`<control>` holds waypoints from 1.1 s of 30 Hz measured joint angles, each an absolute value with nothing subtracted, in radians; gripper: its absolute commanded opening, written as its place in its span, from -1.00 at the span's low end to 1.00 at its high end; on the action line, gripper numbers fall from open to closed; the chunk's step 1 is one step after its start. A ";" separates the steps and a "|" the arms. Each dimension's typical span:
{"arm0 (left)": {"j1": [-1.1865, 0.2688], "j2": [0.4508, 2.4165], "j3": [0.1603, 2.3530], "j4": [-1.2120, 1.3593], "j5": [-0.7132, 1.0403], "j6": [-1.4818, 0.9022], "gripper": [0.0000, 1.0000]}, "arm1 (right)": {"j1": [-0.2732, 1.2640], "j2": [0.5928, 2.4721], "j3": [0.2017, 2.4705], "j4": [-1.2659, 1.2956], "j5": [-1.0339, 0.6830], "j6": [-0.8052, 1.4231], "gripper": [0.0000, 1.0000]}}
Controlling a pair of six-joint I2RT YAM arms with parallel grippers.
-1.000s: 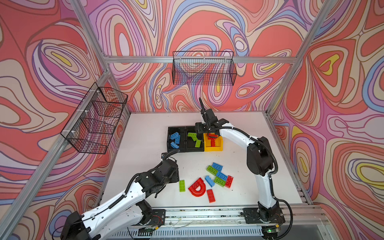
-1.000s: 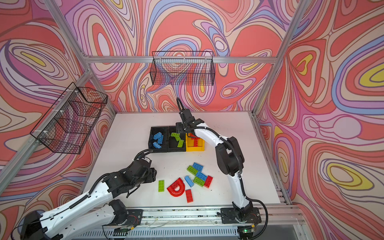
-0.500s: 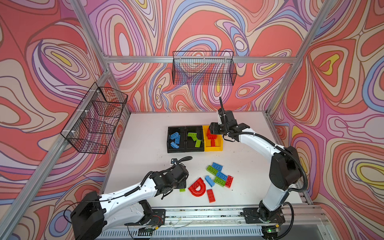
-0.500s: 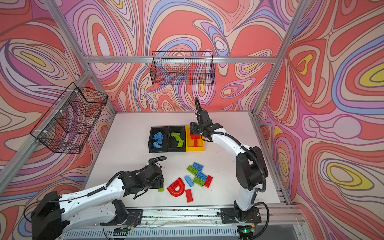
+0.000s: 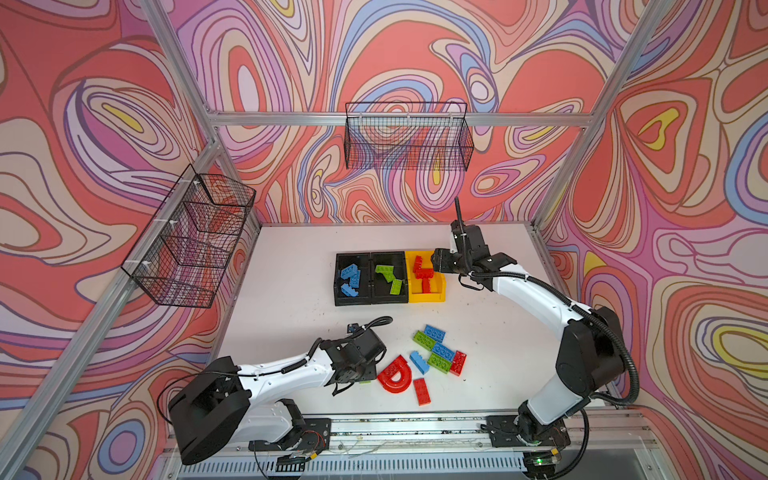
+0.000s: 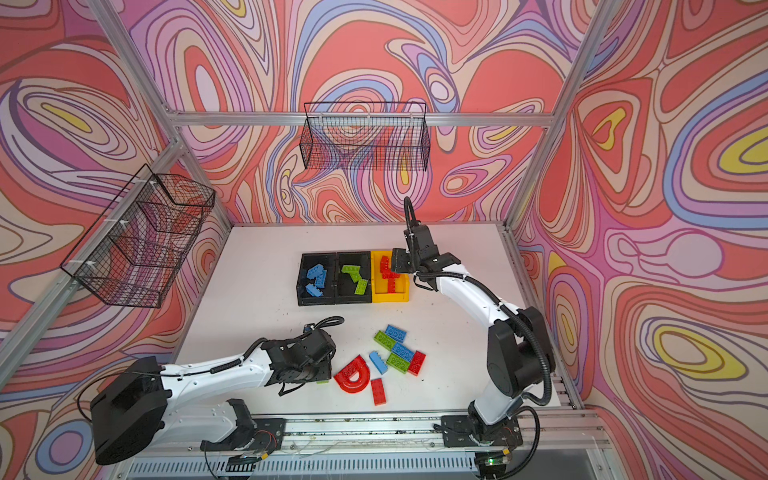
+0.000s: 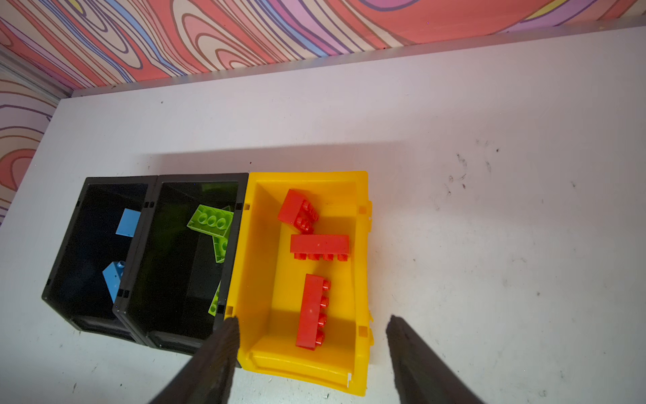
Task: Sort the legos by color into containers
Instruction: 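Lower the left gripper onto a lime-green brick while the right gripper lifts away, then drop the lime-green brick into the middle bin while the right gripper nears a blue brick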
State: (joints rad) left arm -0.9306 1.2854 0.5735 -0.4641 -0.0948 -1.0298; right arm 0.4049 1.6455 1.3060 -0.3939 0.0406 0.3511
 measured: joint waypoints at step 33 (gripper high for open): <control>-0.641 1.549 0.849 -0.383 -0.048 -0.643 -0.53 | 0.391 1.642 1.262 -0.397 0.093 0.379 0.39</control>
